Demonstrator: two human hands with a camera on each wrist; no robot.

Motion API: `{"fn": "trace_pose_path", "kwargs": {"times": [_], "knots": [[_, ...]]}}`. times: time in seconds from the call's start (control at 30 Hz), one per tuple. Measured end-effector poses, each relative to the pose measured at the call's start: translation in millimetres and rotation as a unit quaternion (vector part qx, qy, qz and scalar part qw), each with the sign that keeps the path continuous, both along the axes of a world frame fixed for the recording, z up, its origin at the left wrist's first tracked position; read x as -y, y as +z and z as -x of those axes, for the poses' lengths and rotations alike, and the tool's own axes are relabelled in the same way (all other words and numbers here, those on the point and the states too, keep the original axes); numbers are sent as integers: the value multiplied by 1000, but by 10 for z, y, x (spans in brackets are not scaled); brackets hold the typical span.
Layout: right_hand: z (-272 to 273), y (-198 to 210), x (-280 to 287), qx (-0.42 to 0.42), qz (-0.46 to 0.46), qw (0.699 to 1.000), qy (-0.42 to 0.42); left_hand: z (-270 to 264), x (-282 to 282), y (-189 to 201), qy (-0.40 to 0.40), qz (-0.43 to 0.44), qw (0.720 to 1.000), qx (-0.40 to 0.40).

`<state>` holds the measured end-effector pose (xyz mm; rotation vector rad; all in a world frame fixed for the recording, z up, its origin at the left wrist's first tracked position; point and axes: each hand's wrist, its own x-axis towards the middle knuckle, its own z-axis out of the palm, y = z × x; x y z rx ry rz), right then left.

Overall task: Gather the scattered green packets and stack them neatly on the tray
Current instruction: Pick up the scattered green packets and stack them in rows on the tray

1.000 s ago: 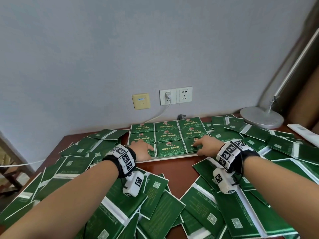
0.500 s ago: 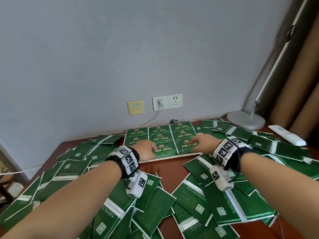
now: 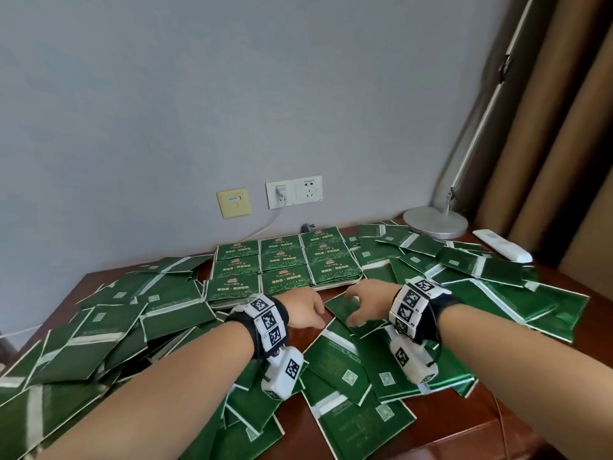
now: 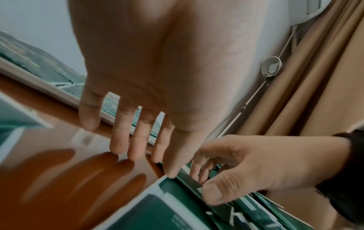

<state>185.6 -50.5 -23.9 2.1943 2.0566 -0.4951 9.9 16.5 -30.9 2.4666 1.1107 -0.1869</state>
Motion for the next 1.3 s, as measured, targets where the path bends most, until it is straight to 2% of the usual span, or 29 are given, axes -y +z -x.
{"fn": "trace_pose_path", "kwargs": {"times": [0.2, 0.33, 0.53, 0.67, 0.83, 1.03, 1.3], "knots": [[149, -48, -24, 83, 25, 996, 36, -10, 49, -74, 22, 16, 999, 22], [188, -53, -42, 88, 20, 995, 28, -18, 61, -88, 21, 13, 999, 19], [20, 121, 9, -33, -62, 997, -35, -108, 63, -73, 24, 20, 999, 19], [-198, 213, 46, -60, -113, 989, -78, -245, 86, -75, 17, 14, 1000, 10], [-450, 235, 133, -100, -147, 981, -79, -399, 69, -151, 31, 18, 999, 27], [-633, 204, 122, -143, -154, 973, -96, -499, 14, -227, 60, 35, 995, 64], [-669, 199, 64, -283, -160, 939, -115, -510, -24, -282, 92, 48, 988, 112]]}}
